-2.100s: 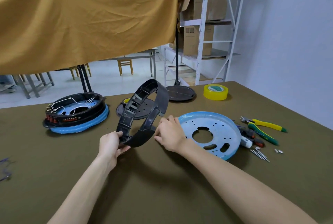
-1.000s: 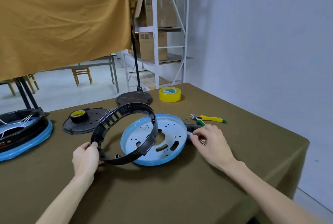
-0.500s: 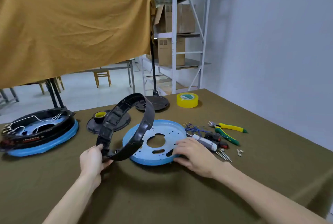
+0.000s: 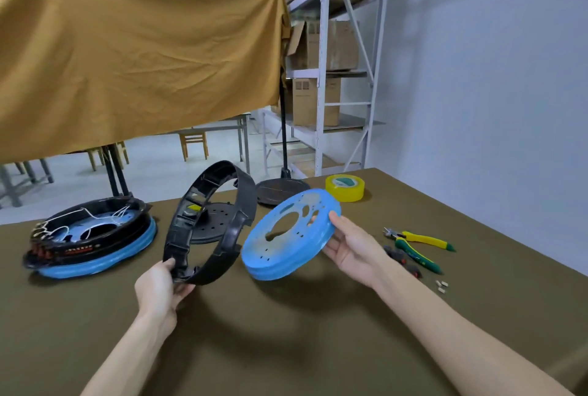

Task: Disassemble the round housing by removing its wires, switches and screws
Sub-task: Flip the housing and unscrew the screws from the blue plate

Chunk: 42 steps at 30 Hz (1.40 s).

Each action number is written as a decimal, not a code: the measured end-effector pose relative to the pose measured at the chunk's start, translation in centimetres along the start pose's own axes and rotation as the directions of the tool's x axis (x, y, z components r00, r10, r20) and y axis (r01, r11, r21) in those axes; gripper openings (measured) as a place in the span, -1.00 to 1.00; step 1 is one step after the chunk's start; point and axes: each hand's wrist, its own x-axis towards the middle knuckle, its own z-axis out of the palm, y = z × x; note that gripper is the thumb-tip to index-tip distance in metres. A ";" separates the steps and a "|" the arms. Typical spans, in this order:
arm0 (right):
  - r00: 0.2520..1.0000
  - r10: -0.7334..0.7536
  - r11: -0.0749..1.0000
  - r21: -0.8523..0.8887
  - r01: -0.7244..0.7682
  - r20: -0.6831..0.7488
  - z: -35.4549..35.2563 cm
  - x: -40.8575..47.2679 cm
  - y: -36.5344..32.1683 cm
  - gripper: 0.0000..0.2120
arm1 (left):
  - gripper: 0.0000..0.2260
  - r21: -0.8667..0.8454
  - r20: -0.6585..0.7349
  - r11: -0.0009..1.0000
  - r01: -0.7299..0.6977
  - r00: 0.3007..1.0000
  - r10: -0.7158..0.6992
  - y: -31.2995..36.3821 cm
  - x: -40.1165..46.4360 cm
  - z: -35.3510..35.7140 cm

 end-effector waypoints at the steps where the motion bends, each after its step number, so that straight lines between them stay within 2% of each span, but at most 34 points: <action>1: 0.999 0.033 0.999 -0.001 -0.033 -0.034 -0.3 0.2 0.6 -0.73 | -0.74 0.009 -0.003 1.000 -0.003 1.000 0.003 -0.1 0.0 0.0; 3: 0.983 0.088 0.988 -0.115 -0.107 -0.162 -0.7 0.9 1.8 -0.72 | -0.74 0.030 -0.012 0.999 -0.012 1.000 0.013 -0.4 -0.1 -0.1; 4: 0.964 0.104 0.956 -0.241 -0.164 -0.245 -0.8 1.1 2.3 -0.71 | -0.74 0.048 -0.014 0.999 -0.019 1.000 0.020 -0.4 -0.1 -0.2; 6: 0.935 0.076 0.776 -0.568 -0.274 -0.347 -1.0 1.5 3.2 -0.66 | -0.72 0.096 -0.012 0.995 -0.028 0.999 0.029 -0.4 0.1 -0.2; 7: 0.934 0.052 0.671 -0.680 -0.295 -0.353 -0.9 1.7 3.4 -0.63 | -0.70 0.122 -0.014 0.992 -0.029 0.999 0.031 -0.4 0.3 -0.2; 8: 0.935 0.039 0.621 -0.724 -0.299 -0.352 -0.7 2.0 3.4 -0.64 | -0.68 0.150 -0.013 0.988 -0.034 0.999 0.037 -0.4 0.4 -0.3; 9: 0.933 0.044 0.620 -0.722 -0.306 -0.357 -0.4 2.4 3.4 -0.64 | -0.66 0.179 -0.007 0.983 -0.041 0.999 0.043 -0.5 0.4 -0.3; 12: 0.931 0.046 0.747 -0.606 -0.273 -0.363 -0.1 3.3 3.1 -0.57 | -0.63 0.281 0.025 0.956 -0.084 0.996 0.080 -0.9 0.2 -0.1; 14: 0.935 -0.033 0.740 -0.637 -0.215 -0.353 -0.2 3.2 3.0 -0.58 | -0.65 0.356 0.053 0.927 -0.117 0.993 0.105 -1.2 -0.2 0.0; 16: 0.937 -0.133 0.686 -0.712 -0.148 -0.322 -0.5 2.3 2.8 -0.62 | -0.77 0.451 0.095 0.875 -0.175 0.984 0.148 -1.4 -0.8 0.3; 17: 0.938 -0.148 0.694 -0.708 -0.128 -0.314 -0.8 1.6 2.7 -0.61 | -0.84 0.499 0.123 0.836 -0.228 0.974 0.192 -1.4 -1.2 0.5; 18: 0.948 -0.100 0.734 -0.666 -0.136 -0.303 -1.0 0.8 2.5 -0.61 | -0.85 0.543 0.157 0.786 -0.297 0.955 0.253 -1.6 -1.5 0.6; 20: 0.975 0.133 0.815 -0.540 -0.209 -0.176 -1.2 -1.4 1.8 -0.52 | -0.82 0.591 0.249 0.681 -0.432 0.901 0.355 -1.9 -2.4 1.2; 21: 0.972 0.222 0.824 -0.518 -0.231 -0.080 -1.2 -2.4 1.6 -0.50 | -0.82 0.593 0.287 0.640 -0.489 0.871 0.399 -2.2 -3.0 1.5; 22: 0.973 0.230 0.801 -0.565 -0.200 -0.018 -1.4 -3.3 1.3 -0.52 | -0.82 0.586 0.320 0.605 -0.539 0.840 0.438 -2.4 -3.6 1.9; 23: 0.985 0.171 0.750 -0.650 -0.118 0.018 -1.7 -3.9 1.1 -0.58 | -0.77 0.571 0.356 0.575 -0.586 0.808 0.469 -2.4 -4.2 2.3; 25: 0.995 -0.018 0.555 -0.826 0.093 0.100 -2.4 -4.6 0.3 -0.75 | -0.68 0.471 0.467 0.587 -0.658 0.751 0.467 -1.9 -5.5 3.0; 27: 0.976 -0.124 0.420 -0.881 0.215 0.180 -3.5 -4.9 -0.6 -0.80 | -0.64 0.346 0.619 0.633 -0.693 0.675 0.401 -0.9 -6.9 3.7; 28: 0.964 -0.183 0.401 -0.881 0.252 0.193 -4.0 -4.9 -0.8 -0.79 | -0.63 0.304 0.679 0.635 -0.710 0.629 0.378 -0.3 -7.6 3.9; 29: 0.952 -0.239 0.425 -0.860 0.281 0.193 -4.6 -4.8 -0.9 -0.78 | -0.60 0.276 0.727 0.619 -0.736 0.581 0.367 0.3 -8.3 4.1; 31: 0.957 -0.254 0.563 -0.783 0.264 0.140 -5.3 -4.5 -1.0 -0.76 | -0.50 0.222 0.799 0.577 -0.786 0.486 0.353 1.4 -9.6 4.3; 33: 0.991 -0.073 0.764 -0.633 0.127 0.112 -5.9 -4.5 -1.0 -0.75 | -0.39 0.174 0.851 0.546 -0.819 0.405 0.335 2.2 -10.9 4.4; 34: 0.992 0.023 0.837 -0.545 0.049 0.126 -6.1 -4.7 -1.2 -0.74 | -0.33 0.165 0.871 0.521 -0.837 0.372 0.320 2.5 -11.6 4.4; 36: 0.991 0.094 0.933 -0.355 -0.054 0.097 -6.6 -5.2 -1.8 -0.69 | -0.25 0.167 0.906 0.451 -0.877 0.317 0.282 2.5 -13.0 4.5; 39: 0.993 0.116 0.986 -0.118 -0.117 -0.017 -7.5 -6.7 -2.9 -0.69 | -0.28 0.132 0.952 0.390 -0.911 0.225 0.205 1.4 -15.0 5.0; 41: 0.987 0.133 0.979 -0.143 -0.145 -0.093 -8.4 -8.0 -3.7 -0.61 | -0.30 0.115 0.980 0.355 -0.928 0.163 0.110 0.2 -16.3 5.5; 42: 0.983 0.144 0.964 -0.209 -0.166 -0.116 -8.8 -8.6 -4.1 -0.55 | -0.30 0.108 0.990 0.303 -0.947 0.129 0.052 -0.6 -16.9 5.8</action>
